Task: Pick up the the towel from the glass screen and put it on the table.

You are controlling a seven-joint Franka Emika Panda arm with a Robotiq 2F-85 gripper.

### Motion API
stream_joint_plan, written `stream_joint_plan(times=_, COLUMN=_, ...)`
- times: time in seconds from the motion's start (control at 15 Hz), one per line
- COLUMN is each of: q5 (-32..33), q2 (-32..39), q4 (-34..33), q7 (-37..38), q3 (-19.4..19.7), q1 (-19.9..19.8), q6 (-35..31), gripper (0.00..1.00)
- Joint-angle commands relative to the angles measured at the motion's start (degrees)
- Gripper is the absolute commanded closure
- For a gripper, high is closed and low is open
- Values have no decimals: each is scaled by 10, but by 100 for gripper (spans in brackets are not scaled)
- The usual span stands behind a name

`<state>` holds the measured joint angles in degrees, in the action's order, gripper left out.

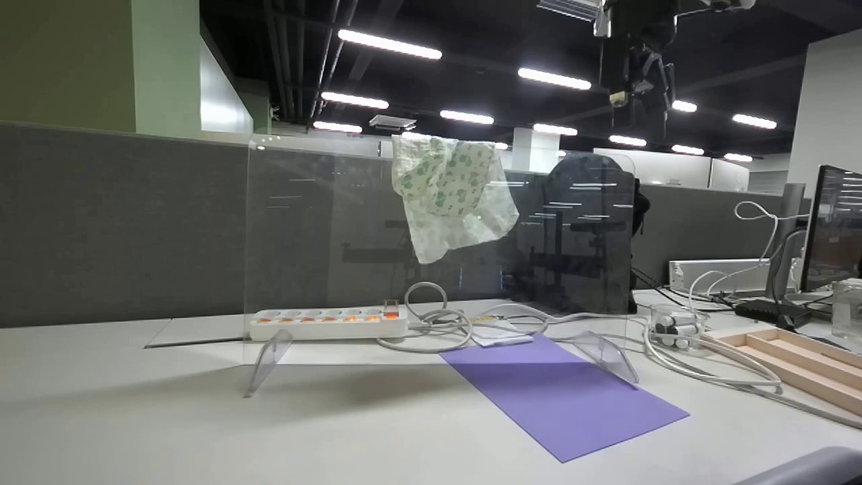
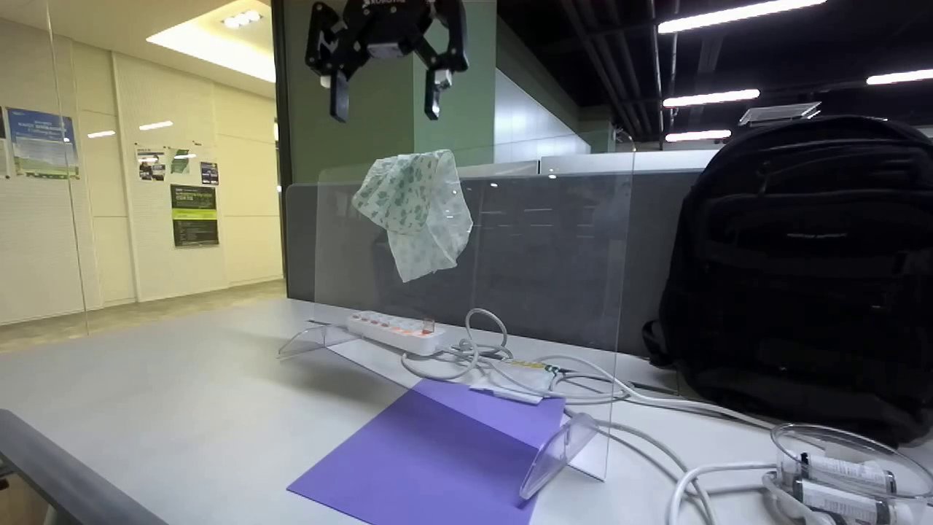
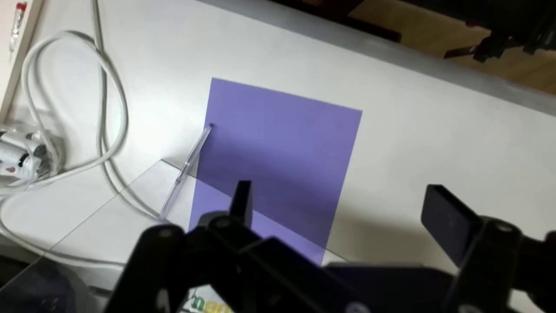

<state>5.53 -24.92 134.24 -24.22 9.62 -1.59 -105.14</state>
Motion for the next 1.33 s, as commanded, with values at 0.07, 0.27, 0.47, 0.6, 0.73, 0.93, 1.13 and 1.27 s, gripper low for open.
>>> stream_joint_plan(times=0.07, q5=27, q2=-7, q4=31, q7=62, q3=-50, q1=6, q6=-163, gripper=0)
stream_joint_plan(times=0.27, q5=37, q2=20, q4=49, q7=113, q3=-85, q1=11, q6=-295, gripper=0)
stream_joint_plan(times=0.47, q5=42, q2=59, q4=61, q7=192, q3=-121, q1=10, q6=-417, gripper=0)
stream_joint_plan(times=0.6, q5=56, q2=89, q4=63, q7=239, q3=-144, q1=4, q6=-488, gripper=0)
stream_joint_plan(times=0.73, q5=75, q2=114, q4=62, q7=278, q3=-161, q1=-1, q6=-542, gripper=0)
stream_joint_plan(times=0.93, q5=104, q2=143, q4=59, q7=322, q3=-181, q1=-14, q6=-596, gripper=0)
stream_joint_plan(times=1.13, q5=128, q2=161, q4=58, q7=356, q3=-193, q1=-27, q6=-648, gripper=32)
stream_joint_plan(times=1.27, q5=138, q2=168, q4=60, q7=369, q3=-199, q1=-33, q6=-675, gripper=47)
